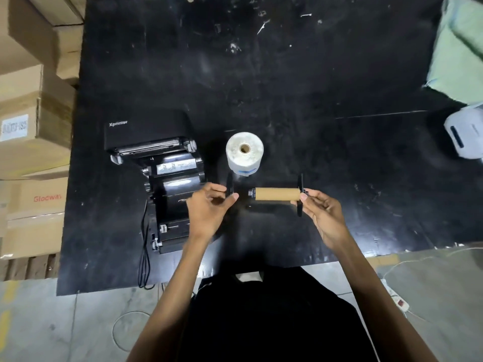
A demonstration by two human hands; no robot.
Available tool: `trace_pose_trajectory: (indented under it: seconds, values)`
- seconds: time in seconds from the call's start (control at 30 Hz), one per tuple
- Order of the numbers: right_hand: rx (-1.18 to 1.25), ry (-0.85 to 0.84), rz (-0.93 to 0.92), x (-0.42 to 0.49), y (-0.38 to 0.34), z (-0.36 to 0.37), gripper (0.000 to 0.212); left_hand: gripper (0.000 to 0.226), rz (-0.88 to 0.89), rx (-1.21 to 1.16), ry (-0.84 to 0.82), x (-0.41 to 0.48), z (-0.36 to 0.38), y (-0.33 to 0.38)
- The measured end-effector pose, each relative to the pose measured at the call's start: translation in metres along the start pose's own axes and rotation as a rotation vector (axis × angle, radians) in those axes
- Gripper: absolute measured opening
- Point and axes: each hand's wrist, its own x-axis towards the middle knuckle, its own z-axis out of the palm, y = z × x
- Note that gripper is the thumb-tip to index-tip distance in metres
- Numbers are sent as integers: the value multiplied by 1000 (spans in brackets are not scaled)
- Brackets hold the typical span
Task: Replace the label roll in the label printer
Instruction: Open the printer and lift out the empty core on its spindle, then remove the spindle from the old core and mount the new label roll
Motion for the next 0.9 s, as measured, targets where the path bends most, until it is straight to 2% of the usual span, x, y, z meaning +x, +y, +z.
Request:
trace_pose_trajectory:
  seconds: [0.07,0.23,0.43,0.5,0.57,0.63,0.67,0.7,0.77,0.9]
  values:
    - [-5,53,9,6,-2,-22,14,30,7,212,-21,4,31,-6]
    - [12,86,49,18,-4,-59,14,33,-37,589,-136,13,92,-33]
    - [29,52,56,33,-12,-78,16,45,12,874,-6,10,110,-39]
    - [17,31,58,38,-14,-77,17,45,44,796,58,8,106,-32]
    - [6,3,58,42,-17,-74,19,38,96,461,89,4,103,-16]
    - [-13,-40,51,45,-19,-69,25,37,-12,-32,-28,-5,98,10]
    - [-22,-65,47,47,-19,-66,27,38,-67,-213,-135,-8,97,21]
    - [-30,-86,45,49,-18,-62,28,40,-82,-293,-219,-9,97,29]
    - [-43,-116,45,52,-15,-57,31,38,-18,-225,-299,-10,99,38]
    - [-33,-148,52,59,-14,-55,35,29,-1,-219,-253,-5,90,44]
